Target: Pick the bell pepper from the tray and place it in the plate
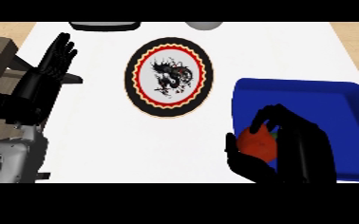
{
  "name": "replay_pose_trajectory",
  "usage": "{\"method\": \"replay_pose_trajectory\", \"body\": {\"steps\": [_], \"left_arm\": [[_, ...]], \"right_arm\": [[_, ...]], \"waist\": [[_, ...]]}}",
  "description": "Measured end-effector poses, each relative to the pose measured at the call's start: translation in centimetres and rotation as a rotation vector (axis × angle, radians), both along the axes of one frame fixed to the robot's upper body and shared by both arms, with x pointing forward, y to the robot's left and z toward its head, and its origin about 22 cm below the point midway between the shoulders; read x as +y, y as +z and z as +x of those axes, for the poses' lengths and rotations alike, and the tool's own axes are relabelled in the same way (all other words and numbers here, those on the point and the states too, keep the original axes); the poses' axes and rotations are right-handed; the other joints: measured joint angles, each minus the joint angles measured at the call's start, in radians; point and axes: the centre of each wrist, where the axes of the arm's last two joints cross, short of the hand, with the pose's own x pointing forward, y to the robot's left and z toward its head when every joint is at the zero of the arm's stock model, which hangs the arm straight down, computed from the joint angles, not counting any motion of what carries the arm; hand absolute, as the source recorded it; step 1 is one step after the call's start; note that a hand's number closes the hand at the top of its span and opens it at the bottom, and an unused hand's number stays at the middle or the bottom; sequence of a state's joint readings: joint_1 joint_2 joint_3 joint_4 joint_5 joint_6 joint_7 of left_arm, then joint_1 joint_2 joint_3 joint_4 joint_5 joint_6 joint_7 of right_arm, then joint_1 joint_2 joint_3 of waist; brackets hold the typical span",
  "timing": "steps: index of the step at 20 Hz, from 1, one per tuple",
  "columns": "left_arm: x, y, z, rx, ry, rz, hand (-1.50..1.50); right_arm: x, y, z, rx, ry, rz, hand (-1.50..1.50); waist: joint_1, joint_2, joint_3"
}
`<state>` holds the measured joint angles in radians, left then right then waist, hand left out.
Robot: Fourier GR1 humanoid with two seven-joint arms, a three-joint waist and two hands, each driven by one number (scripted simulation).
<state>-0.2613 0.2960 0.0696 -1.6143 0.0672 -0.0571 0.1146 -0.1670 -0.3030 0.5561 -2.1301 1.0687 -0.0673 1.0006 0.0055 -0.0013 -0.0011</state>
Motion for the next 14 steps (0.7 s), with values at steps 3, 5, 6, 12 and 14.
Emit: {"method": "replay_pose_trajectory", "body": {"steps": [3, 5, 6, 12, 14], "left_arm": [[-0.1, -0.1, 0.4, -0.001, -0.003, -0.001, 0.0], [0.2, -0.3, 0.8, 0.0, -0.003, -0.001, 0.0], [0.2, -0.4, 0.7, -0.003, -0.001, 0.0, 0.0], [0.1, 0.1, 0.7, -0.002, -0.011, -0.005, 0.0], [-0.2, 0.2, 0.8, -0.003, -0.015, -0.005, 0.0]], "right_arm": [[2.3, 0.9, 1.5, -0.013, 0.043, 0.026, 1.5], [3.8, 1.4, 2.8, -0.015, 0.064, 0.032, 1.5], [4.5, 1.7, 3.7, -0.013, 0.069, 0.036, 1.5], [8.4, 2.5, 8.4, 0.01, 0.111, 0.079, 1.5], [9.4, 2.4, 10.1, 0.026, 0.118, 0.093, 1.5]], "waist": [[0.001, 0.001, 0.0], [0.001, 0.002, 0.0], [0.002, 0.002, 0.0], [0.012, 0.004, 0.001], [0.015, 0.004, 0.001]]}}
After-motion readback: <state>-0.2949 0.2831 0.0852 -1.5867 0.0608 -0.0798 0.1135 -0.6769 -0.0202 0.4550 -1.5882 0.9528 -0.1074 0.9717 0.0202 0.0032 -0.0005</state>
